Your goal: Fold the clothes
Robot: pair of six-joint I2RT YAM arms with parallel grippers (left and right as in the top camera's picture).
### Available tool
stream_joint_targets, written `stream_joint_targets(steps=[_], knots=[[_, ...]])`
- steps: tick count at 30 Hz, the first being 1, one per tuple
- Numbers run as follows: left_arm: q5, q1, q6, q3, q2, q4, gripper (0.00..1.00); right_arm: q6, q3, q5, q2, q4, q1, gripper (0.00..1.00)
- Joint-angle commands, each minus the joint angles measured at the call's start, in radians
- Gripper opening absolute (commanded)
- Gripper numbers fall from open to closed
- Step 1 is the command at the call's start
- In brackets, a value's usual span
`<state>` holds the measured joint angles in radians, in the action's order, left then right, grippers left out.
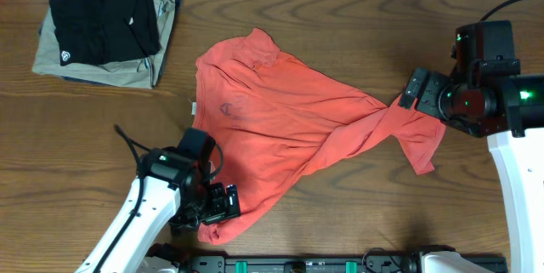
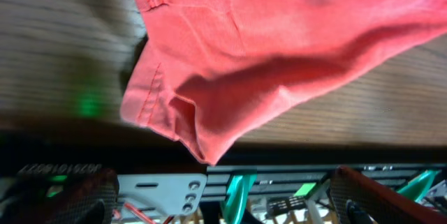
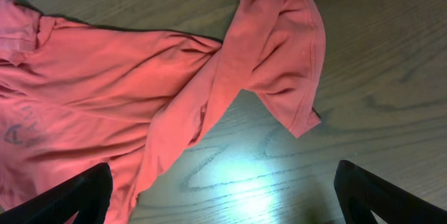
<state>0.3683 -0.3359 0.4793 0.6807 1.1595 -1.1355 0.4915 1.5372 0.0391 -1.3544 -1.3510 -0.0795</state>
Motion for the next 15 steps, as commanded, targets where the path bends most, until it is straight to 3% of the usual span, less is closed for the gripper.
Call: stream_joint_targets(steps=[1,3,15], knots=[[0.025,-0.003,0.057,-0.043,0.003,0.043,0.98,-0.014,0.006,-0.002,-0.006,0.008,0.004,0.99],[0.025,-0.003,0.062,-0.066,0.003,0.071,1.0,-0.014,0.006,-0.003,-0.006,0.009,0.005,0.99],[0.063,-0.003,0.08,-0.149,0.02,0.17,0.88,-0.014,0.006,-0.003,-0.006,0.008,0.005,0.99]])
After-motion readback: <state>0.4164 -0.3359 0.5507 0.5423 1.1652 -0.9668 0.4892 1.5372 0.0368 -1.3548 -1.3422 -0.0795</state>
